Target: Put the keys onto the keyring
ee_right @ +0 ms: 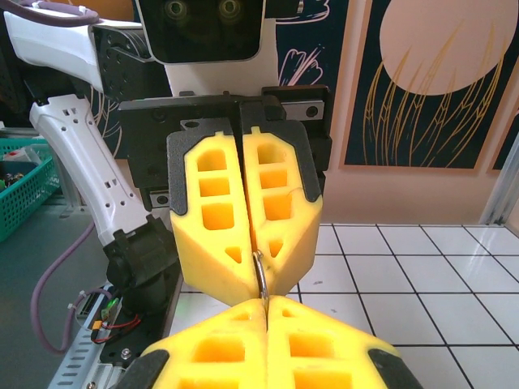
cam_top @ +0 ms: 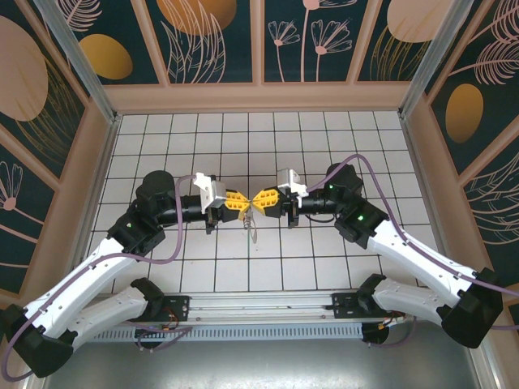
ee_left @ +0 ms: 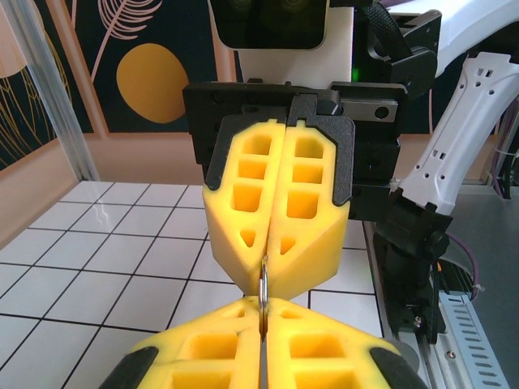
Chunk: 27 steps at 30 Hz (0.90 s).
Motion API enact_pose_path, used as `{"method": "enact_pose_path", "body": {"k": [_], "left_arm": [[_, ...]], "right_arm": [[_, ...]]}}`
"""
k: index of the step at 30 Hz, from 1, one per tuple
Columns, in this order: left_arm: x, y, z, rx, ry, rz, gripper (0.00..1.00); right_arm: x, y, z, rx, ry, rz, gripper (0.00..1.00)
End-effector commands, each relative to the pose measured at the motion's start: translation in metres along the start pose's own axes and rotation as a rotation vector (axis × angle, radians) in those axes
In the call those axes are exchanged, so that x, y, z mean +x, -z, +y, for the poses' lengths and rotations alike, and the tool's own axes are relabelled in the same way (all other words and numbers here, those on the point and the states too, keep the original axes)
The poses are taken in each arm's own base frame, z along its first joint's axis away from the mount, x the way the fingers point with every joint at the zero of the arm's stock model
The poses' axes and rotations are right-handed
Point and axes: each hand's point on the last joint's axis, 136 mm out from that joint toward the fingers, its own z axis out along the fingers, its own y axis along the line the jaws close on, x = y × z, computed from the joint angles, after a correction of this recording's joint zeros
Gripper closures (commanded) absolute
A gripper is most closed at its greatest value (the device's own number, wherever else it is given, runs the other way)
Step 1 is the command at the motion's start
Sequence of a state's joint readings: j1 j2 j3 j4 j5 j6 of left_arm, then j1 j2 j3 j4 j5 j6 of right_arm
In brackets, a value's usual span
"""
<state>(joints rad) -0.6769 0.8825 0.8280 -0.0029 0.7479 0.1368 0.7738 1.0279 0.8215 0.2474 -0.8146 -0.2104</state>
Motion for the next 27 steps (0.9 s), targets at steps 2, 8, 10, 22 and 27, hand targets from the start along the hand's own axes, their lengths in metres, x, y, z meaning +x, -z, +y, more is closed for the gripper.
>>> {"method": "enact_pose_path", "body": {"k": [2,8,10,22,27], "left_arm": [[-0.020,-0.001,-0.007,0.043,-0.040,-0.061,0.92],[-0.018,0.000,-0.003,0.012,-0.039,-0.059,1.00],[-0.017,0.000,-0.001,0.001,-0.038,-0.059,1.00],[0.036,0.007,0.040,-0.257,0.096,0.123,1.00],[0.057,0.022,0.053,-0.398,0.228,0.097,1.00]], "right_arm": [[-0.008,-0.001,0.001,-0.014,0.027,-0.015,1.00],[-0.004,-0.002,0.001,-0.020,0.024,-0.006,1.00],[-0.002,-0.003,0.001,-0.026,0.020,-0.002,1.00],[0.016,0.006,-0.028,0.156,-0.065,0.041,0.38],[0.035,0.034,-0.072,0.326,-0.250,0.045,0.21]]}}
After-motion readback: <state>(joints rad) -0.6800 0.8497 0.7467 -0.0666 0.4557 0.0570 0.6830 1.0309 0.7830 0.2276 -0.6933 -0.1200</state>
